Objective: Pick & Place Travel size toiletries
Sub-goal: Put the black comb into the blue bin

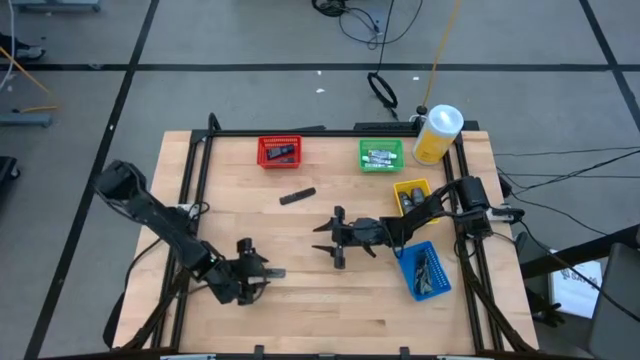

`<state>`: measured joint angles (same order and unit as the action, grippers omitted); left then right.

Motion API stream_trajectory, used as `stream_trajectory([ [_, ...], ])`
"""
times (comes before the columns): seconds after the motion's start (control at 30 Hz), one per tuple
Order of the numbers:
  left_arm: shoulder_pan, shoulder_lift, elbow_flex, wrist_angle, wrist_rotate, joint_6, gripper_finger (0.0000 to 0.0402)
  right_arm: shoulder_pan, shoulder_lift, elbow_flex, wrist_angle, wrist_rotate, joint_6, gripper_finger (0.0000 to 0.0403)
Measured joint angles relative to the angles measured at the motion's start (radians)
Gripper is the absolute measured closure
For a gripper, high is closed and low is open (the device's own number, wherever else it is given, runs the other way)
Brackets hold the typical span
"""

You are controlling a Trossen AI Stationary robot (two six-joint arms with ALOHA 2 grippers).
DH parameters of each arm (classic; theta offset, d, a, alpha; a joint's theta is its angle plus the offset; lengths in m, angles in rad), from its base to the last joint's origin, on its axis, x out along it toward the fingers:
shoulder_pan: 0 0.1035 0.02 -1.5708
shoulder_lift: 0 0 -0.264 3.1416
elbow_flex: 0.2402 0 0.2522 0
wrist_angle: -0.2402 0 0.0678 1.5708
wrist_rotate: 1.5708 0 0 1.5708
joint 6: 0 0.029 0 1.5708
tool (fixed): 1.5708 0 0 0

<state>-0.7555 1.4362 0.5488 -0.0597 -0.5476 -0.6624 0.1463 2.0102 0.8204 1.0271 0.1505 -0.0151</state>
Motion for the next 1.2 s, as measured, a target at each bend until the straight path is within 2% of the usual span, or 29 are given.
stream_trajectory([
  [0.17,0.0,0.087,0.0,0.044,-0.01,0.057,0.0093,0.0,0.0,0.0,-0.008,-0.025,0.0,0.0187],
  [0.53,0.047,0.198,0.003,0.062,-0.083,0.055,0.014,0.0,0.0,0.0,-0.022,-0.025,0.0,0.0189],
  [0.73,0.1,0.222,0.004,0.077,-0.083,0.086,0.0167,0.0,0.0,0.0,-0.028,-0.025,0.0,0.0192],
  [0.97,0.147,0.225,0.003,0.081,-0.05,0.08,0.0246,0.0,0.0,0.0,-0.037,-0.025,0.0,0.0193],
  [1.2,0.157,0.227,0.0,0.098,-0.069,0.086,0.0335,0.0,0.0,0.0,-0.038,-0.024,0.0,0.0193],
])
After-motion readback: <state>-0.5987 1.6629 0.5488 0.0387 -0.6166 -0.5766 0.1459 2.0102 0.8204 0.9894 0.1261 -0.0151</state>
